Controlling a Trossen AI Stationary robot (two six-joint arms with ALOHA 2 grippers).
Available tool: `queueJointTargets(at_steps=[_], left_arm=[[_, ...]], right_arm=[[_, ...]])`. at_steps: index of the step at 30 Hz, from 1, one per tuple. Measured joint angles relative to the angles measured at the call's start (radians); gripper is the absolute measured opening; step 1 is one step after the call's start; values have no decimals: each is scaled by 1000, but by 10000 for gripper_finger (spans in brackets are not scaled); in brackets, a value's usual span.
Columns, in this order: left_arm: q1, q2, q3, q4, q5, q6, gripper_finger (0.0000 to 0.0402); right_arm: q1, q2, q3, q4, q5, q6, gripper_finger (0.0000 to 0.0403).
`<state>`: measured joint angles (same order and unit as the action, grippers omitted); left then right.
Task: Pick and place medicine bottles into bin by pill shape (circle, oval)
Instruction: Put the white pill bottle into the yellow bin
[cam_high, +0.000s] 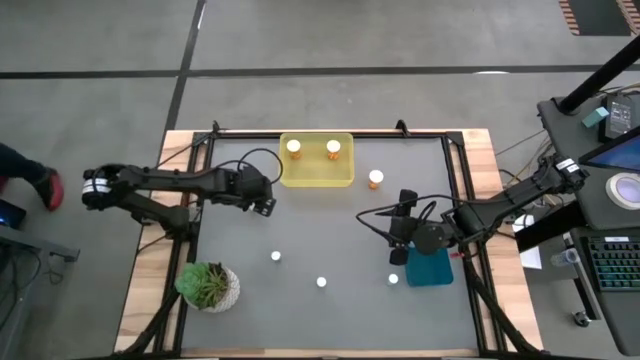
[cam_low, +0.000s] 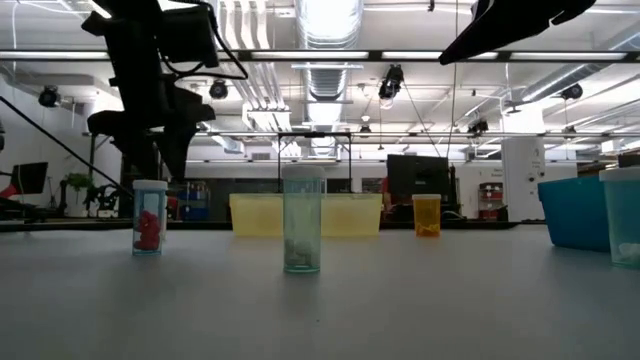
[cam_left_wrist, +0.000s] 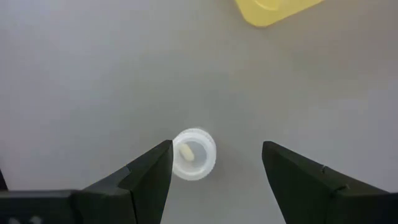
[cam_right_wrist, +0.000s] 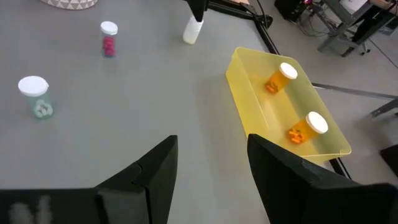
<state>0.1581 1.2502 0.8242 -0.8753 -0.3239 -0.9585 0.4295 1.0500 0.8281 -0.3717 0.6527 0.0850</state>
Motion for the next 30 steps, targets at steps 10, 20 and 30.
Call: queueJointTargets(at_steps=[10,20,30], left_arm=[[0,75,-18,-7,5,-4,232],[0,138,-19,-6,3,-1,215],[0,141,-19,-3,1,3,121]], right_arm=[[0,0,0,2,0,-1,187],[0,0,-2,2,1,-1,187],[0,0,-6,3,1,0,187]])
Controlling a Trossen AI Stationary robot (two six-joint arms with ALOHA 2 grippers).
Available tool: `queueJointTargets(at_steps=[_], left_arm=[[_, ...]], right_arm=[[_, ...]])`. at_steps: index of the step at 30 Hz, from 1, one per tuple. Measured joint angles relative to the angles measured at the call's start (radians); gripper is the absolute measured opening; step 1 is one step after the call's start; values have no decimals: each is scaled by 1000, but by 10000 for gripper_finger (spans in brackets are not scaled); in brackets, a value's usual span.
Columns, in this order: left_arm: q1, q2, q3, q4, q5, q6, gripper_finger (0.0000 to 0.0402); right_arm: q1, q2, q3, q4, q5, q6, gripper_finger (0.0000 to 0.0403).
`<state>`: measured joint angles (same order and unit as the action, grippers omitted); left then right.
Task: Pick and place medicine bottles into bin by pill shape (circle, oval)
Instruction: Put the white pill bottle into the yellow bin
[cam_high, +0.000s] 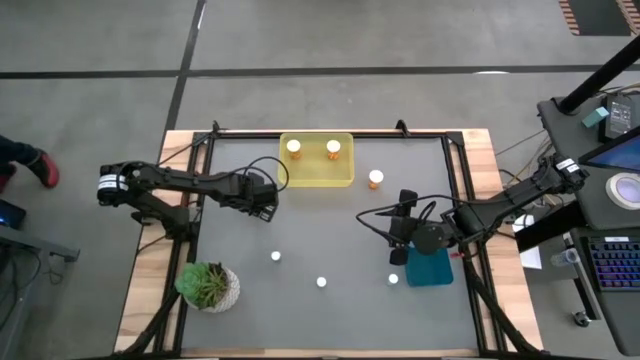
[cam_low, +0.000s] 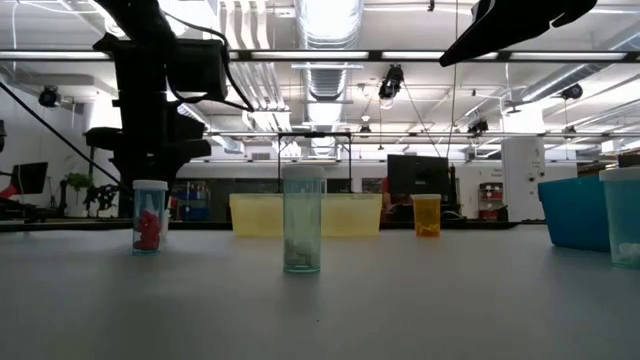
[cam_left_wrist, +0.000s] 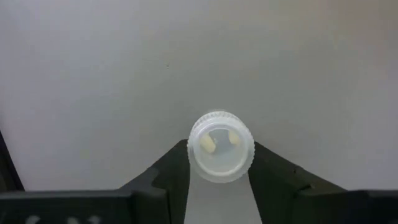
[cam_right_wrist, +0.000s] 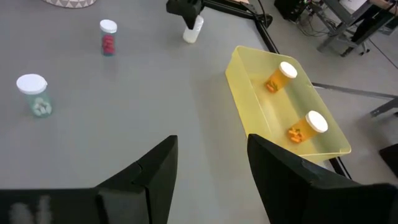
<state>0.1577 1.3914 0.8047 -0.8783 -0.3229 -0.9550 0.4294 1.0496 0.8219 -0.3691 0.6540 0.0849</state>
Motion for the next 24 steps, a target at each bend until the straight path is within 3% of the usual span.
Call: queueJointTargets(at_steps=[9,24], left_arm=[[-19,0,48,-3,38,49,118],[-15,11,364,142,68,420,120]], right_arm=[[0,0,-3,-1,0,0,187],[-18,0,-10,0,1,0,187]])
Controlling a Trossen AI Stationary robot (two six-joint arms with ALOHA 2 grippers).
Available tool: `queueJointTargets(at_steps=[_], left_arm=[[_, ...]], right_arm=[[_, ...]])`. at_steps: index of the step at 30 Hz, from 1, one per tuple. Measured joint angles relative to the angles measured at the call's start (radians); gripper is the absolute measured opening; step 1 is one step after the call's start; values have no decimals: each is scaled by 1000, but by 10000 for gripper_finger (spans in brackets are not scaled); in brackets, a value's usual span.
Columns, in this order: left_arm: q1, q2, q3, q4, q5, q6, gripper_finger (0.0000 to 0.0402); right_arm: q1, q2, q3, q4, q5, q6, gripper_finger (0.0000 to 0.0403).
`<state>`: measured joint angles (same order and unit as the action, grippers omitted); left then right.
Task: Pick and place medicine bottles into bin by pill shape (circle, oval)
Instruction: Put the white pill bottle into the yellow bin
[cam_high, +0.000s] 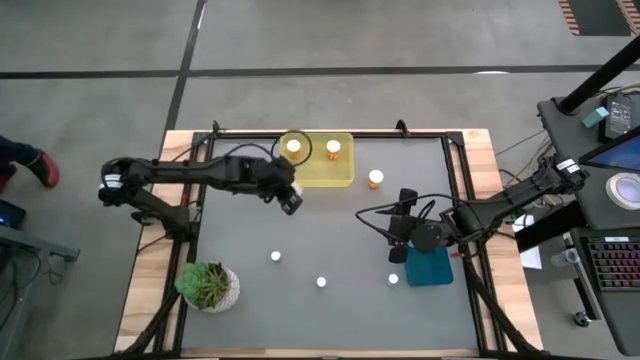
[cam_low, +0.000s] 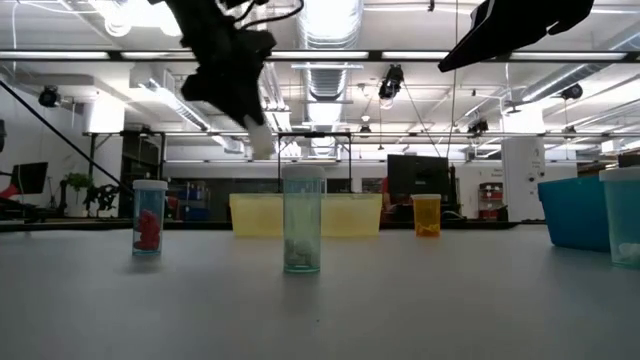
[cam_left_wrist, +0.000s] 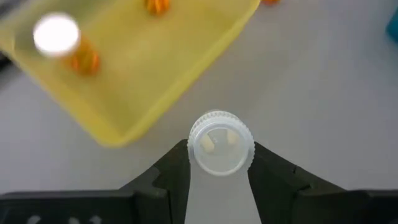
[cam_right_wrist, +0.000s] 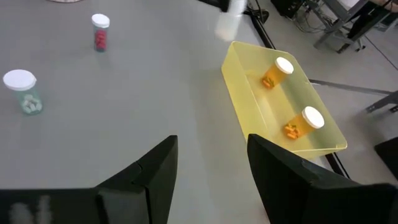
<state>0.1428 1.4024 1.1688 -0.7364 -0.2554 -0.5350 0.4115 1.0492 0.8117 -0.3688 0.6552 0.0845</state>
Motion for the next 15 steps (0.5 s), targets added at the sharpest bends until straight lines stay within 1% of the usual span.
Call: queueJointTargets(at_steps=[4,8,15], left_arm=[[28,50,78,23,-2,92,120],[66,141,176,19,-2,185,120],[156,308,351,19,66,325,120]], right_arm=[[0,0,0,0,0,-1,187],[0,0,0,0,0,-1,187],[0,-1,0,0,0,-4,187]])
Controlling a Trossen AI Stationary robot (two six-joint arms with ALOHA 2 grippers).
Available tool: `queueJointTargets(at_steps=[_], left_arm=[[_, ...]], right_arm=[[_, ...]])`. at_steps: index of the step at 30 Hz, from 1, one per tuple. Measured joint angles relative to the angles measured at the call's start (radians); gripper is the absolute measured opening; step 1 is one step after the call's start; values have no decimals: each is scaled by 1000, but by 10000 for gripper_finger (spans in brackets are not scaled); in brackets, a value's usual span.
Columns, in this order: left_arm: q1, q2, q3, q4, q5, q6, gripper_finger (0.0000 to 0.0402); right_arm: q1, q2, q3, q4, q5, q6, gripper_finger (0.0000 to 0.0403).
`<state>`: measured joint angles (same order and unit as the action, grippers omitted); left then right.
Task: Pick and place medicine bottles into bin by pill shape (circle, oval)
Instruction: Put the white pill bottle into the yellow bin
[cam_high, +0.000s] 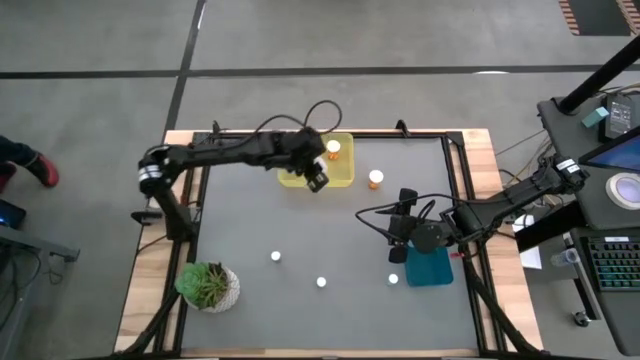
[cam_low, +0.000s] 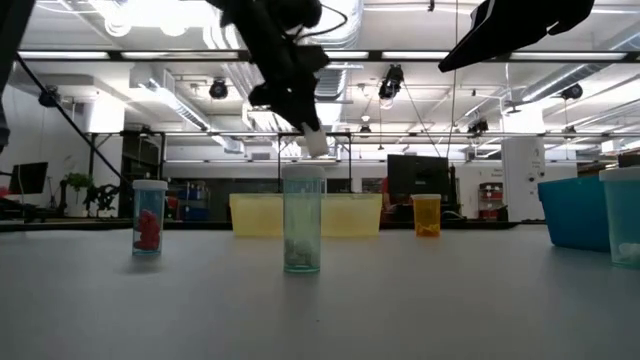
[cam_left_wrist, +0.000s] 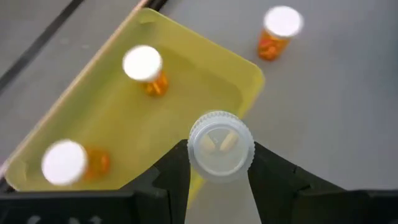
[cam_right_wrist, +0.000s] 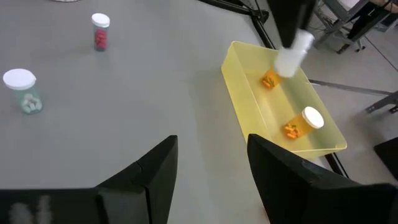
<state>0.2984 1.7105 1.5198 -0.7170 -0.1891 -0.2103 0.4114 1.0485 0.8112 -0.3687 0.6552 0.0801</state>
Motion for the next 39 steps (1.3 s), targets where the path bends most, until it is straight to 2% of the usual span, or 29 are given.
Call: queueJointTargets(at_steps=[6,20,39], left_arm=[[75,113,87,-5,2,44,120],[214,277,92,5,2,43,121],[244,308,90,52,-38,62,121]], right_arm=[[0,0,0,0,0,-2,187],[0,0,-5,0,0,-2,187],[0,0,-6,3,0,-3,187]])
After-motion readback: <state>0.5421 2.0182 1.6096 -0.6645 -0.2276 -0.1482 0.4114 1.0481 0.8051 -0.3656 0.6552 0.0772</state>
